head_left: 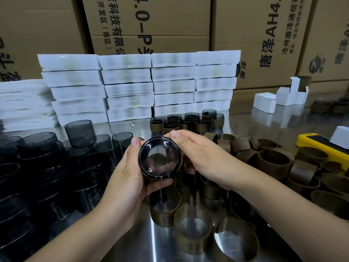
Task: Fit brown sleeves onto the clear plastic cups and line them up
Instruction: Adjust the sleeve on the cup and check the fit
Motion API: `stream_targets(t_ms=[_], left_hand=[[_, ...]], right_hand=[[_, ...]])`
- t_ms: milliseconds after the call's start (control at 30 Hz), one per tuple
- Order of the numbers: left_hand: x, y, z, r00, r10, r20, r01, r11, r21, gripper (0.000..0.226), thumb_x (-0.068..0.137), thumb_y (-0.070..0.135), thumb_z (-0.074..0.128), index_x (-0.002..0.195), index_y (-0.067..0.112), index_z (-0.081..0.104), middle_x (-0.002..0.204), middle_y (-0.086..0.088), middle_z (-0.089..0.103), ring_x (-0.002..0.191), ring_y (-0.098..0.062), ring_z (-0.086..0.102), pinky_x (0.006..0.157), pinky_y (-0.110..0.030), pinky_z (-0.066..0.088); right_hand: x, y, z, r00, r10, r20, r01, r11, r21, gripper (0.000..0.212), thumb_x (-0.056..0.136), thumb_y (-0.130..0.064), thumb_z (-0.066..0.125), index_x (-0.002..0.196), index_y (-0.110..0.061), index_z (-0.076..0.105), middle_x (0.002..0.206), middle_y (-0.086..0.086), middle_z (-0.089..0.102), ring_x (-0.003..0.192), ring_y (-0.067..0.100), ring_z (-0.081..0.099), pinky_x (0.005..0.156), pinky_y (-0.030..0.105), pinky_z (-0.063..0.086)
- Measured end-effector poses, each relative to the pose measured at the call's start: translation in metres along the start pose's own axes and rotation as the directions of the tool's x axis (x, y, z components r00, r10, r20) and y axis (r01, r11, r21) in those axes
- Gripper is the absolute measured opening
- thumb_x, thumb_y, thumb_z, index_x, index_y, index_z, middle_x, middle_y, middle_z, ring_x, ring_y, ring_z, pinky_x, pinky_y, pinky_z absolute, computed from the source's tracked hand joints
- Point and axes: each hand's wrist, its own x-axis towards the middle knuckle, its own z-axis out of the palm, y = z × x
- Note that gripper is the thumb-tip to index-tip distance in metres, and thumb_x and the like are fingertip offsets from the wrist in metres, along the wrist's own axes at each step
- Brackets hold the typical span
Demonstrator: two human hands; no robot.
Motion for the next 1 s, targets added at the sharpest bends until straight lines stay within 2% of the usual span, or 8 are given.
stream_targets(t_ms=[167,267,400,500,567,633,867,1000], left_hand=[[0.000,-0.002,0.000,1.000,0.031,-0.006,-0.031,1.000,0.003,0.055,0.067,0.069,0.050,0.095,0.028,0.073,0.096,-0.006,0.075,0.086,-0.018,0.073,0.057,-0.026,0.057],[0.002,-0.003,-0.001,0.997,0.057,-0.044,-0.056,0.998,0.032,0.049,0.074,0.068,0.047,0.097,0.033,0.073,0.099,-0.003,0.075,0.091,-0.017,0.073,0.061,-0.029,0.058],[0.003,-0.008,-0.003,0.983,0.165,-0.087,-0.134,0.949,0.287,0.018,0.093,0.052,0.048,0.100,0.047,0.063,0.101,0.016,0.072,0.098,0.001,0.066,0.085,-0.023,0.049],[-0.009,-0.004,-0.001,0.939,0.321,0.122,-0.330,0.745,0.580,0.022,0.081,0.051,0.051,0.095,0.045,0.066,0.105,0.025,0.064,0.105,0.006,0.057,0.089,-0.011,0.040],[-0.015,-0.007,-0.002,0.865,0.393,0.312,-0.491,0.541,0.683,0.027,0.087,0.051,0.043,0.092,0.040,0.067,0.110,0.026,0.058,0.115,0.003,0.053,0.108,-0.031,0.032],[-0.018,-0.008,-0.002,0.806,0.415,0.422,-0.582,0.429,0.690,0.029,0.091,0.047,0.038,0.093,0.038,0.065,0.110,0.026,0.056,0.119,0.001,0.051,0.116,-0.046,0.021],[-0.016,-0.013,-0.005,0.619,0.505,0.602,-0.776,0.276,0.566,0.027,0.092,0.031,0.048,0.080,0.024,0.071,0.089,0.018,0.065,0.109,0.004,0.058,0.113,-0.040,0.027],[-0.014,-0.014,-0.006,0.591,0.438,0.677,-0.806,0.335,0.487,0.026,0.092,0.028,0.051,0.082,0.017,0.073,0.087,0.011,0.066,0.103,-0.001,0.061,0.097,-0.034,0.046]], right_hand=[[0.000,0.001,-0.001,0.998,0.001,0.056,-0.005,0.997,0.072,0.059,0.074,-0.062,0.042,0.112,-0.021,0.061,0.085,0.009,0.055,0.062,0.012,0.045,0.045,0.016,0.037],[-0.001,-0.003,-0.005,0.997,-0.026,0.075,0.009,0.976,0.219,0.048,0.072,-0.051,0.059,0.111,-0.023,0.063,0.074,-0.001,0.059,0.058,0.014,0.044,0.040,0.019,0.034],[0.014,-0.018,-0.032,0.986,-0.057,-0.156,0.097,0.959,0.266,0.043,0.064,-0.035,0.073,0.104,-0.023,0.063,0.074,-0.009,0.064,0.051,0.004,0.054,0.041,0.017,0.038],[0.045,-0.025,-0.059,0.940,-0.045,-0.338,0.080,0.993,0.090,0.025,0.079,-0.019,0.073,0.102,-0.019,0.062,0.090,0.004,0.063,0.050,0.002,0.056,0.045,0.013,0.043],[0.071,-0.023,-0.073,0.924,-0.044,-0.381,0.008,0.995,-0.095,0.024,0.084,-0.014,0.071,0.106,-0.013,0.062,0.090,0.003,0.060,0.059,0.009,0.059,0.058,0.018,0.052],[0.093,-0.014,-0.085,0.924,-0.005,-0.383,-0.093,0.968,-0.235,0.028,0.085,-0.012,0.070,0.110,-0.008,0.061,0.086,0.002,0.059,0.068,0.017,0.060,0.073,0.032,0.054],[0.133,0.025,-0.091,0.953,0.161,-0.258,-0.263,0.862,-0.434,0.013,0.081,-0.009,0.073,0.085,-0.012,0.061,0.087,0.006,0.062,0.076,0.022,0.059,0.080,0.038,0.054],[0.145,0.045,-0.075,0.940,0.234,-0.247,-0.331,0.797,-0.505,0.006,0.084,-0.007,0.068,0.084,-0.009,0.063,0.084,0.012,0.063,0.071,0.022,0.058,0.069,0.037,0.053]])
